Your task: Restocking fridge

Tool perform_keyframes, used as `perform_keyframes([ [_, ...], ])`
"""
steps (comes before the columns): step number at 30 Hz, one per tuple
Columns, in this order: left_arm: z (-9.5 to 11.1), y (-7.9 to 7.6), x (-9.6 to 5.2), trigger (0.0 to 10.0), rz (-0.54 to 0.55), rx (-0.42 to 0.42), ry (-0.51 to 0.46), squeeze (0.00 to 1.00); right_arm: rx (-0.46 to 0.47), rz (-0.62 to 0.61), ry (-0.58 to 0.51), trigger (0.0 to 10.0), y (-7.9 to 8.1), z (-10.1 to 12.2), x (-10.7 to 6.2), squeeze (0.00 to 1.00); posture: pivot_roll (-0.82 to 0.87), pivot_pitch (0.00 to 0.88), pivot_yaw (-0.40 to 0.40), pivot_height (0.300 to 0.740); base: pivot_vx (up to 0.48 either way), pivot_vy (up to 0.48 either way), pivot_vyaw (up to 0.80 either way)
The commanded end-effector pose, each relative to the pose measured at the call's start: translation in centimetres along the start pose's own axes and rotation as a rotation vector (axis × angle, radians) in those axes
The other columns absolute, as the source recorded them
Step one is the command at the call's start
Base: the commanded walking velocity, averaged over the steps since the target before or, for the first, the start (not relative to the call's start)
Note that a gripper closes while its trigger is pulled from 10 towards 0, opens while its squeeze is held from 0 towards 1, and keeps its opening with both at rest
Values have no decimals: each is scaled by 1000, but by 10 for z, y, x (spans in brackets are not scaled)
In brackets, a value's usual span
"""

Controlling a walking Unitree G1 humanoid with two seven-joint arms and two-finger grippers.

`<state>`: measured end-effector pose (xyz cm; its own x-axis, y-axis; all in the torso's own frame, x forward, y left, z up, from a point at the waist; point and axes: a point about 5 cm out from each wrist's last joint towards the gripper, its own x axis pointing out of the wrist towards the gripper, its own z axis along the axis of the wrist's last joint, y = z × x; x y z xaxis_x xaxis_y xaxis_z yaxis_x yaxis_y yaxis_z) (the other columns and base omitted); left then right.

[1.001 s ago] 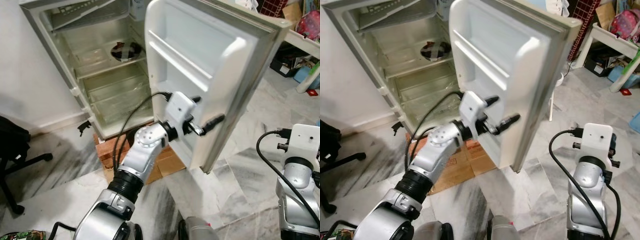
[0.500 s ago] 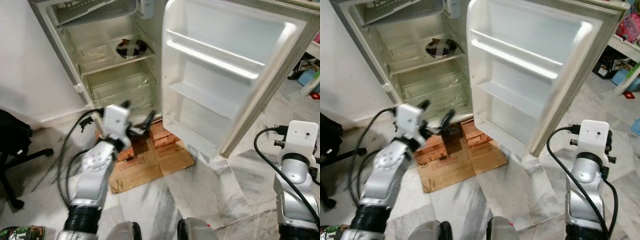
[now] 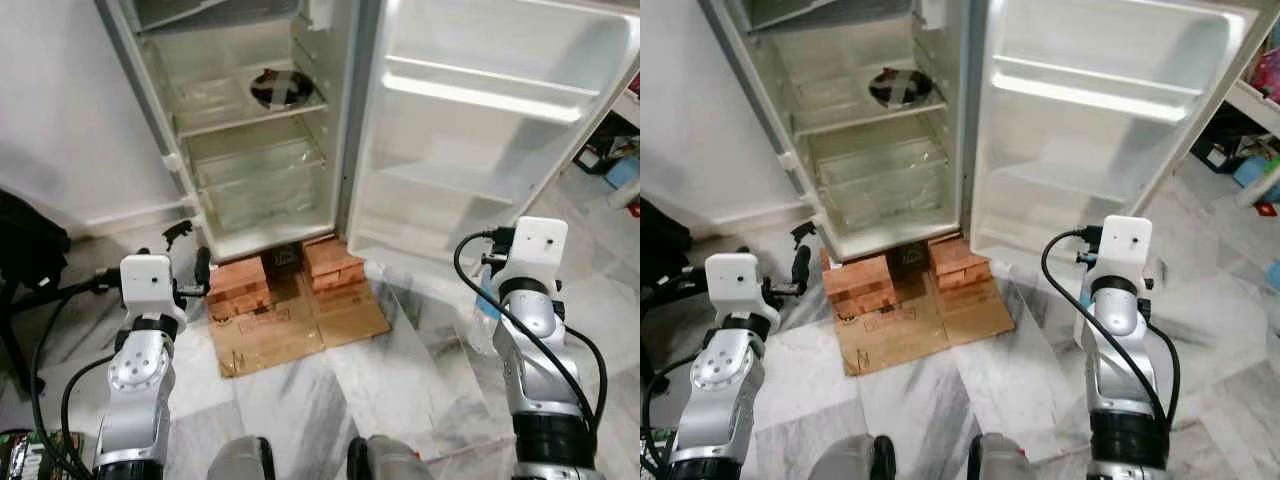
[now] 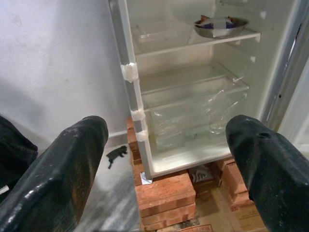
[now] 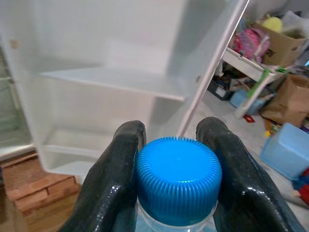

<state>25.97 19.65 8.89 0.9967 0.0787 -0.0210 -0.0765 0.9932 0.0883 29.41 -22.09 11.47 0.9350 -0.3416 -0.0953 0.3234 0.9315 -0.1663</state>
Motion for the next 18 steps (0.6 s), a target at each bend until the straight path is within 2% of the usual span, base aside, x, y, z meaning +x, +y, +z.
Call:
perform_keyframes([
  [1,-2,-5,3,10000,-19,-11,6,0,24,7,-27,10000,3,3,4,0,14,22,-36,740,0,0,0],
  [2,-1,-7,8,10000,-24,-10,3,0,40,21,-28,10000,10,2,7,0,21,13,-31,740,0,0,0],
  [3,-1,-7,8,10000,-24,-10,3,0,40,21,-28,10000,10,2,7,0,21,13,-31,740,0,0,0],
  [4,1,-6,11,10000,-23,-1,-6,0,53,44,-32,10000,19,3,7,0,22,7,-28,740,0,0,0],
  [5,1,-6,11,10000,-23,-1,-6,0,53,44,-32,10000,19,3,7,0,22,7,-28,740,0,0,0],
  [7,5,-5,16,10000,-24,8,-22,0,79,85,-50,10000,35,6,8,0,32,5,-25,740,0,0,0],
  [11,8,-7,21,10000,-43,20,-32,0,109,138,-64,10000,53,8,7,0,37,8,-24,740,0,-70,0],
  [18,7,-12,20,10000,-58,12,-39,0,114,142,-78,10000,52,9,11,0,38,18,-25,740,0,-365,0],
])
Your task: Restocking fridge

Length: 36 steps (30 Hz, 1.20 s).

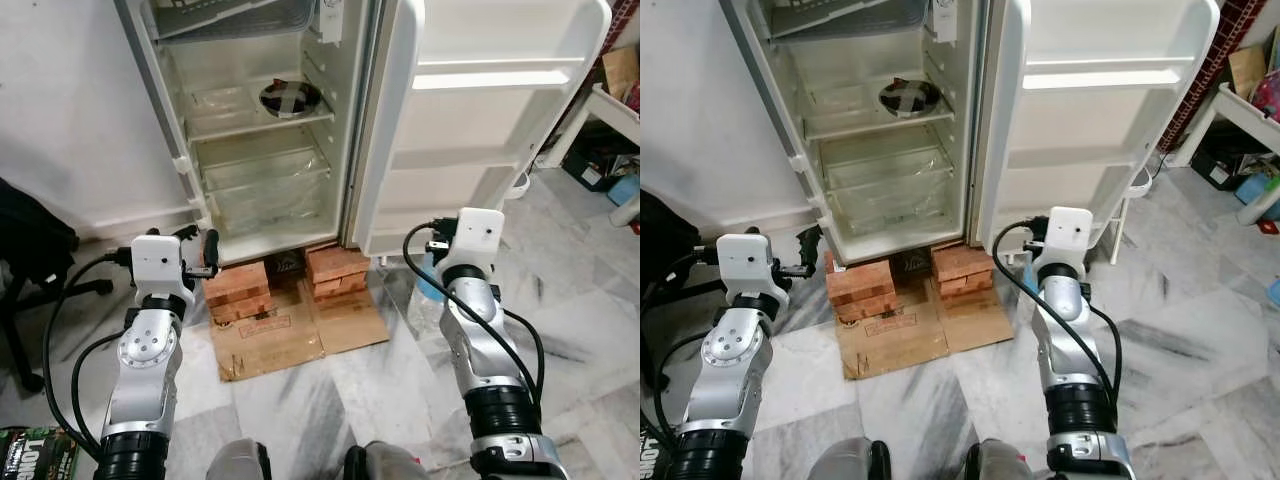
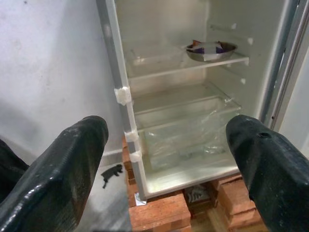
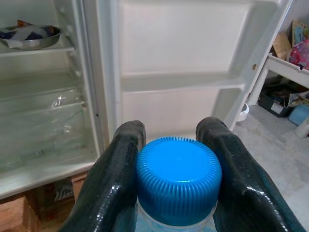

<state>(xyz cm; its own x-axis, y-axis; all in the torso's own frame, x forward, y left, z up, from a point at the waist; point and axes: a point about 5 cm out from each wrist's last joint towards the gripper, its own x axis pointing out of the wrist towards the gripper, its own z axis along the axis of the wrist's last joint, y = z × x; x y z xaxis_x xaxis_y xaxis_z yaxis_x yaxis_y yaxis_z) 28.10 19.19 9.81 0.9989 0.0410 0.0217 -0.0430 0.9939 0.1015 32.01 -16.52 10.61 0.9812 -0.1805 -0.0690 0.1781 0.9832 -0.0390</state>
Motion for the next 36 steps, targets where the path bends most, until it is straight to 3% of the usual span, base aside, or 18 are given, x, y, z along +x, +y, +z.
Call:
perform_keyframes([
  [1,-3,-7,-1,10000,-27,-4,6,0,-5,-24,-39,10000,-11,8,5,0,37,21,-25,740,0,-416,0],
  [12,-2,-10,0,10000,-31,-15,3,0,-5,-25,-53,10000,-13,9,6,0,24,43,-29,740,272,-391,0],
  [26,-7,-6,-1,10000,8,-61,29,0,-10,5,-62,10000,-12,12,8,0,19,75,-44,740,449,0,-297],
  [36,-9,-5,-2,10000,29,-71,45,0,23,107,-46,10000,3,11,8,0,19,80,-45,740,197,387,0],
])
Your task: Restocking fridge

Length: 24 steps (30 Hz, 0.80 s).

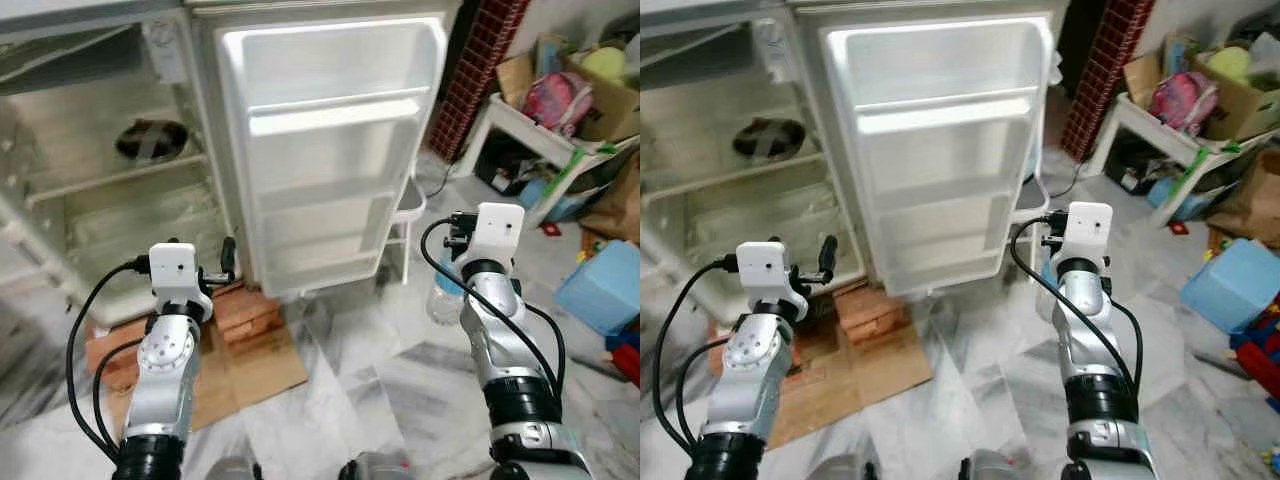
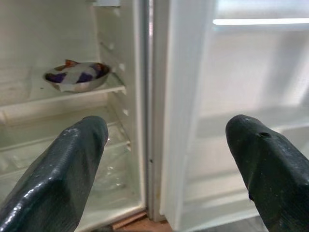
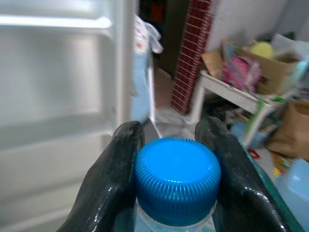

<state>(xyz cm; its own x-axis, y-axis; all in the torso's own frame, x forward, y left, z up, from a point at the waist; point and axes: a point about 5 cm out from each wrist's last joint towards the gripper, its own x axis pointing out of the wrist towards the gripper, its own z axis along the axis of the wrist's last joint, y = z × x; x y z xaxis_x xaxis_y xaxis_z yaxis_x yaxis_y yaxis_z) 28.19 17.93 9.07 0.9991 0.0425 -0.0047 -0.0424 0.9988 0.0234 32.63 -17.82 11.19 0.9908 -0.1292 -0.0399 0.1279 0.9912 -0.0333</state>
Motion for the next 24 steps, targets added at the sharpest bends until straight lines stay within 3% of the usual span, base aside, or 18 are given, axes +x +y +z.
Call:
perform_keyframes([
  [1,-2,9,-2,10000,28,11,18,0,36,83,-10,10000,19,5,1,0,19,80,-45,740,0,450,0],
  [9,-3,6,-2,10000,32,6,29,0,56,177,-4,10000,28,4,0,0,17,84,-46,740,0,405,0],
  [19,-2,4,-3,10000,19,33,13,0,66,233,-17,10000,35,6,-2,0,18,81,-49,740,0,0,0],
  [24,-1,3,-2,10000,16,40,10,0,62,242,-25,10000,35,7,-1,0,17,80,-49,740,316,-187,0],
])
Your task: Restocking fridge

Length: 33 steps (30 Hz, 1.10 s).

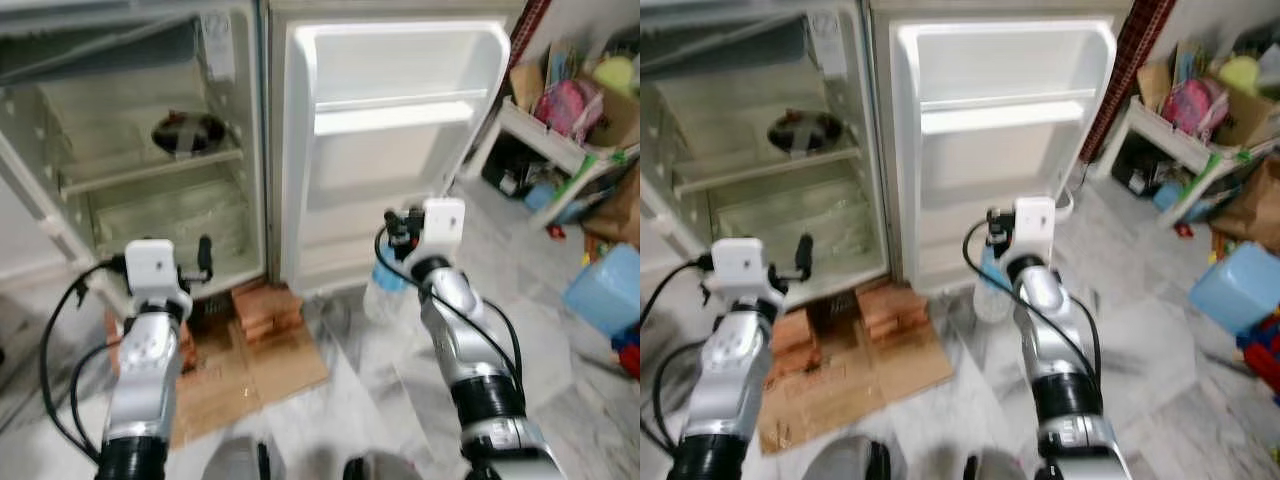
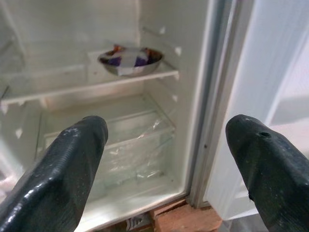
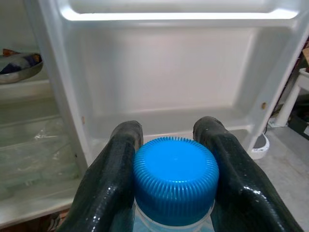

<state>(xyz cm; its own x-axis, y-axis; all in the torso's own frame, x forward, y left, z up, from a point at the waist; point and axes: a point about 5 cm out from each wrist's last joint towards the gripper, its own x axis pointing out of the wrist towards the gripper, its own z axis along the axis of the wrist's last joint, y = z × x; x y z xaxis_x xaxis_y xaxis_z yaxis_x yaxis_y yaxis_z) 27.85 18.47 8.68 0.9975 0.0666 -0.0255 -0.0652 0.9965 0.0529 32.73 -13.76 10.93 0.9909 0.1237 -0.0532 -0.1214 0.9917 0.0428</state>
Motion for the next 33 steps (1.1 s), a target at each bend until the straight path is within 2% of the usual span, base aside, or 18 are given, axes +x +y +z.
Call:
perform_keyframes([
  [1,3,-2,1,10000,-8,6,-14,0,-2,-6,-43,10000,-5,9,1,0,17,79,-49,740,375,-296,0],
  [22,3,-2,2,10000,-3,35,-10,0,-14,41,-84,10000,2,16,4,0,17,85,-51,740,423,-14,0],
  [30,0,-3,2,10000,0,40,4,0,-22,50,-87,10000,3,17,4,0,17,89,-53,740,308,-357,0],
  [33,-1,-3,2,10000,4,39,10,0,-8,60,-98,10000,4,17,4,0,17,89,-53,740,0,-424,0],
])
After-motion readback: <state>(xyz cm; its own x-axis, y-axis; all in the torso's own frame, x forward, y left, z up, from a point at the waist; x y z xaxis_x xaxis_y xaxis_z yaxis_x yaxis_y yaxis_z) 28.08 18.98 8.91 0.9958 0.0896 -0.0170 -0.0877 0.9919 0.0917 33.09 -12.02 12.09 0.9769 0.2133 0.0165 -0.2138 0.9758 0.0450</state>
